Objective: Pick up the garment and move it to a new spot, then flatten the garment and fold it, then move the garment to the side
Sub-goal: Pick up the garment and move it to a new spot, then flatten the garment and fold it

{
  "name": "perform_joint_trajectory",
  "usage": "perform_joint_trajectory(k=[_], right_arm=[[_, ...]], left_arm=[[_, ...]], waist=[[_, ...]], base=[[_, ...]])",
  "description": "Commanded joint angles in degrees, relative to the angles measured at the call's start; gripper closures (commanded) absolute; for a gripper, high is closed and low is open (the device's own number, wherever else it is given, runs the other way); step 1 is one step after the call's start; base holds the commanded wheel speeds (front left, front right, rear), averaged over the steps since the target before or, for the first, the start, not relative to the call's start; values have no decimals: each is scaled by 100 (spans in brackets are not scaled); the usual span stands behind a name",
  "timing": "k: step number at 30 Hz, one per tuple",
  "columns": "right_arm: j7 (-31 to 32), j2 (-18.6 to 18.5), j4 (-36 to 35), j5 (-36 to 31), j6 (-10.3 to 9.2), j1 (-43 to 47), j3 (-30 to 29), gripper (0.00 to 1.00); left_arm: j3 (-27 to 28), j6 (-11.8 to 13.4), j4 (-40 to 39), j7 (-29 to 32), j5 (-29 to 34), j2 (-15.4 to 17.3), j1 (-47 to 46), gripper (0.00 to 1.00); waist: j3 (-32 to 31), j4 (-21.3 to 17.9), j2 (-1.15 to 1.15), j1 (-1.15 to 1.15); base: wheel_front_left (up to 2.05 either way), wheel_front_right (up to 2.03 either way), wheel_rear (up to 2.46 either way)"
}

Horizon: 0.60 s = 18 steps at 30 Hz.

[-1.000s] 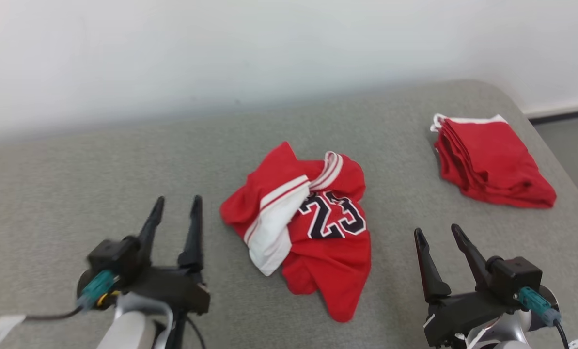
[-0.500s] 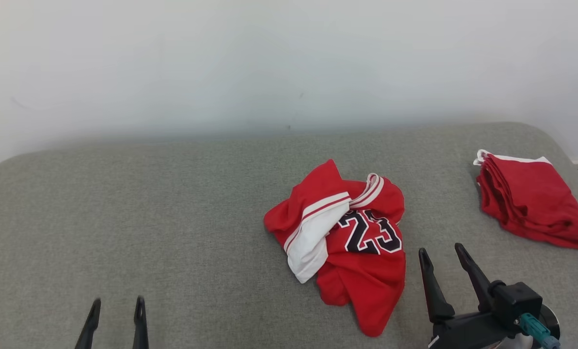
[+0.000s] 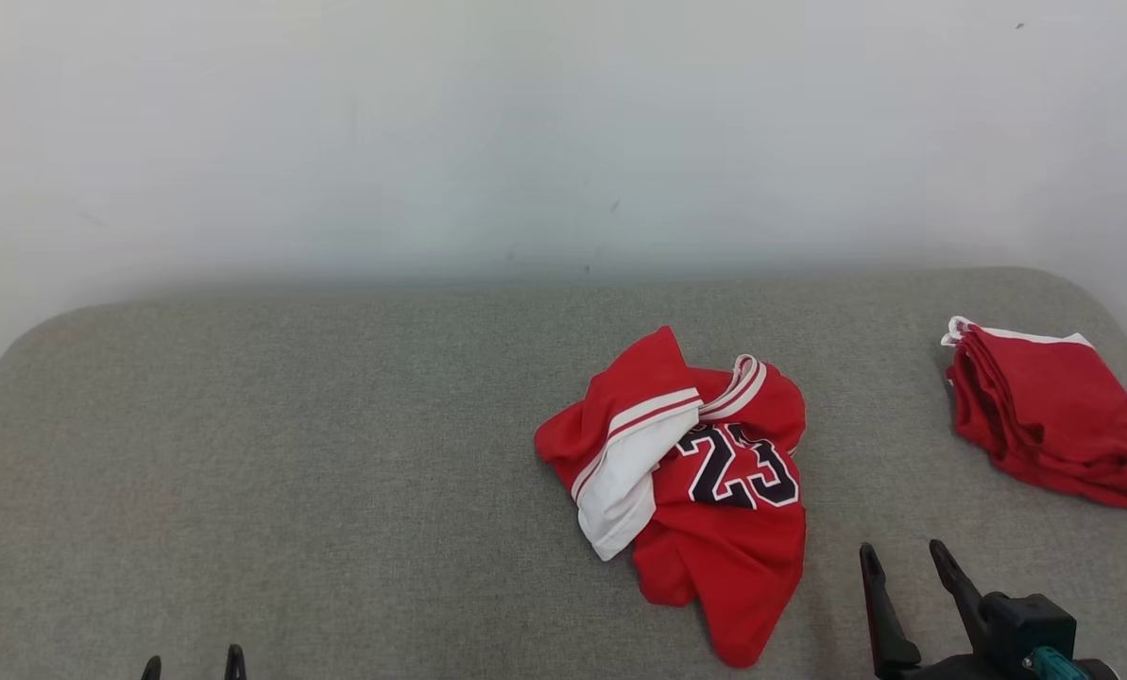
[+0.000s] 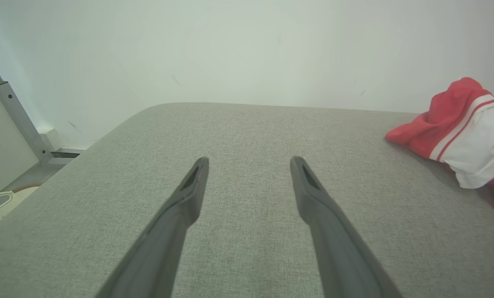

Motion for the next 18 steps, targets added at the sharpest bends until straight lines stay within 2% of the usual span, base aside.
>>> perform_joint_trajectory(k=[1,18], right_arm=[[-1,30,-10,-29,-14,84,-21,0],[128,162,-144,-87,-14,82,-22,0]], left_arm=[[40,-28,13,-20,4,-24,111,0],[42,-179,99,-20,33,-101,68,0]], waist=[[-3,-9,0,0],[65,-23,0,0]], base=[[0,0,0],[0,0,0]])
